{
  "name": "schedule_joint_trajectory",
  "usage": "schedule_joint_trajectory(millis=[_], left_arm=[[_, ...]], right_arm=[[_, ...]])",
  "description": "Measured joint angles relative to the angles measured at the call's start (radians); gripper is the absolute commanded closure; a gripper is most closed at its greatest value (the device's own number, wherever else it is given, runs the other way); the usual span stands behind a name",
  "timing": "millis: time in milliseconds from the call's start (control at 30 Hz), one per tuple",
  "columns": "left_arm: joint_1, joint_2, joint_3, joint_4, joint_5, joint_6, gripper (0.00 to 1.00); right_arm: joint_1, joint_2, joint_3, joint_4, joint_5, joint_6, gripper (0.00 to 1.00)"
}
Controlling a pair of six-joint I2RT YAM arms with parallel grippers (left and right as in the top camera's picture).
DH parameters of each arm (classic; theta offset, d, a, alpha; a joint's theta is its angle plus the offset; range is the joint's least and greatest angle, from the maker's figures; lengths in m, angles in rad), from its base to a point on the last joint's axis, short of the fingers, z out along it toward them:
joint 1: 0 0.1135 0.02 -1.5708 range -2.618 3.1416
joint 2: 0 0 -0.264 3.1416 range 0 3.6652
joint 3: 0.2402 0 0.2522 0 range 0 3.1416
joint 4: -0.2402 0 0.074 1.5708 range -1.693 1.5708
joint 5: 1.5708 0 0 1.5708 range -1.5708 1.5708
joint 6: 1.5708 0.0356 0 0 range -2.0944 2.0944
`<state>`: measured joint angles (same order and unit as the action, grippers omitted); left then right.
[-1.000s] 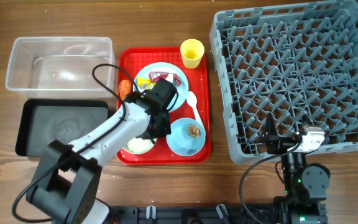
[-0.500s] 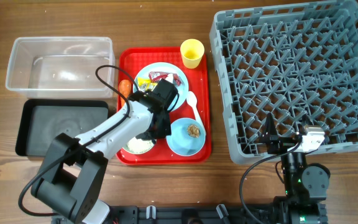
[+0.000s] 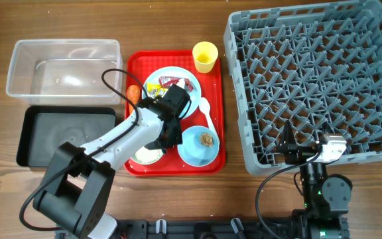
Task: Sort waste into correct bins and load items into the dishwasher rack
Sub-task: 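Reach the left gripper to the green rice bowl and grasp its rim, then carry the green bowl left over the black tray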
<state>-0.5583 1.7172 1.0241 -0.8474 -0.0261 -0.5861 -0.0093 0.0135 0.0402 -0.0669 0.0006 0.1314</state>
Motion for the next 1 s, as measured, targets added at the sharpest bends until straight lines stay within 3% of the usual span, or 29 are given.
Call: schedule_joint_trajectory(millis=[400, 1000], left_arm=[[0.0, -0.018, 0.002, -0.048, -0.007, 0.001, 0.96], [0.053, -0.299, 0.004, -0.092, 0.008, 0.094, 0.96]], right_arm=[[0.0, 0.0, 0.0, 0.0, 0.0, 0.0, 0.0], [0.0, 0.0, 0.0, 0.0, 0.0, 0.0, 0.0]])
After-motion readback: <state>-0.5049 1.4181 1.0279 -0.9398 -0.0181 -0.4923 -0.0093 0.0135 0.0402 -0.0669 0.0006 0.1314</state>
